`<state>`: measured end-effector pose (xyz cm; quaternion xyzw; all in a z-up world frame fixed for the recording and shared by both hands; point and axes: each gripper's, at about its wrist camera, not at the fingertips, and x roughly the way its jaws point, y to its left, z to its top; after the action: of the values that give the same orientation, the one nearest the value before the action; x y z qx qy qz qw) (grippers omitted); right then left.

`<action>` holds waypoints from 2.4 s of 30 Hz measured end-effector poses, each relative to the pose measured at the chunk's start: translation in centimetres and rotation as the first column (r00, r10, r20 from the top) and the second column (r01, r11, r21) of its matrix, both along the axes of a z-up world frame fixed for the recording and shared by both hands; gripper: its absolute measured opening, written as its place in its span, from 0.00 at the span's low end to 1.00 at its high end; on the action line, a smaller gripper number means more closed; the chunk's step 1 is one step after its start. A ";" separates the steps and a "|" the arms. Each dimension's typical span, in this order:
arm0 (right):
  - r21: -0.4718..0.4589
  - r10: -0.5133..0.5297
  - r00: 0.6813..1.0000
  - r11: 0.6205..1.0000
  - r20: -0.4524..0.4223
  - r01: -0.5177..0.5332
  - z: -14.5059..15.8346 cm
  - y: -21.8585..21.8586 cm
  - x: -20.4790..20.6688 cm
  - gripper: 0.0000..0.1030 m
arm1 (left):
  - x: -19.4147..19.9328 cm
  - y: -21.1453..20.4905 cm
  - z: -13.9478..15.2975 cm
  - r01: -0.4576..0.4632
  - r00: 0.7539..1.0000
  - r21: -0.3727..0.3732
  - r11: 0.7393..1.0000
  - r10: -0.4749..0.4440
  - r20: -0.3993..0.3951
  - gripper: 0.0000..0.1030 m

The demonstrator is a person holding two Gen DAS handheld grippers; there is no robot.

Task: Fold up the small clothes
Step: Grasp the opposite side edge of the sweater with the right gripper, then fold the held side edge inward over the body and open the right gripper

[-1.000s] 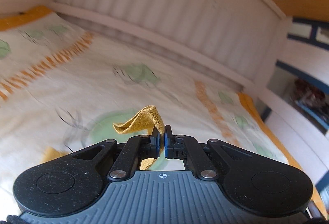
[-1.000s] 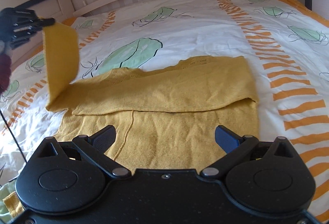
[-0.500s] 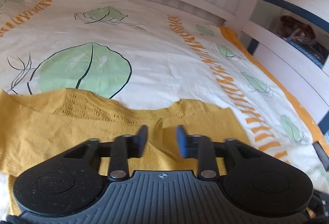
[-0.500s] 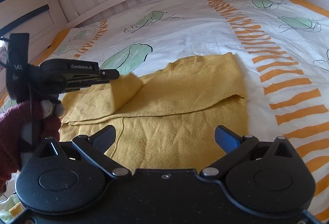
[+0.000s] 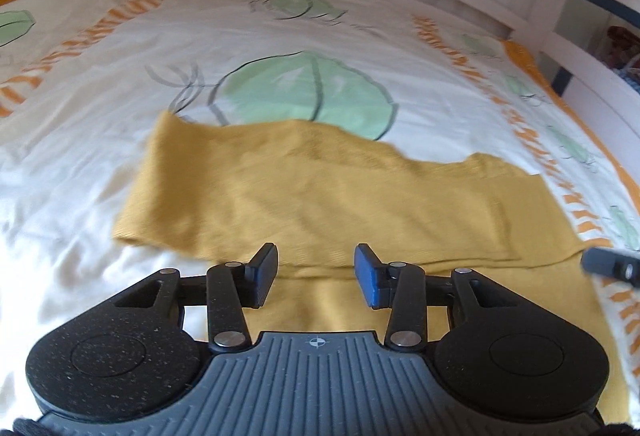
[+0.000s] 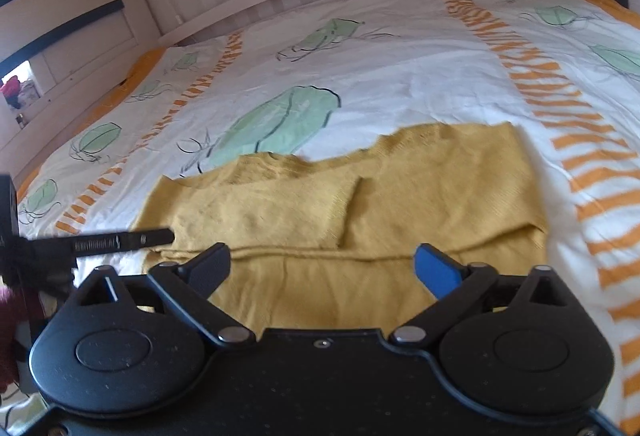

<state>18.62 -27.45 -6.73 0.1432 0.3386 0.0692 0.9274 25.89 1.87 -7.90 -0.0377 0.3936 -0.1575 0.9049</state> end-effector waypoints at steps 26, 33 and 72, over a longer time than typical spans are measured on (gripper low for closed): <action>-0.092 0.050 0.987 0.994 -0.151 -0.064 -2.2 4.4 10.5 0.12 | 1.5 7.0 -1.3 -0.141 0.988 -0.181 0.973 0.127 -0.085 0.42; -0.059 0.141 0.990 0.988 -0.018 -0.142 5.7 6.9 11.3 0.12 | 0.9 6.5 -1.1 -0.105 0.993 -0.161 0.981 0.094 -0.074 0.42; -0.225 -0.217 0.955 0.959 -0.201 0.171 -2.7 -8.8 7.8 0.15 | 1.7 5.3 -3.0 -0.083 0.990 -0.103 0.991 0.070 -0.124 0.44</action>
<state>26.43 -36.29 -9.41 0.0863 0.4305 -0.0745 0.8954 27.55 7.16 -10.90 -0.1110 0.4364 -0.1410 0.8817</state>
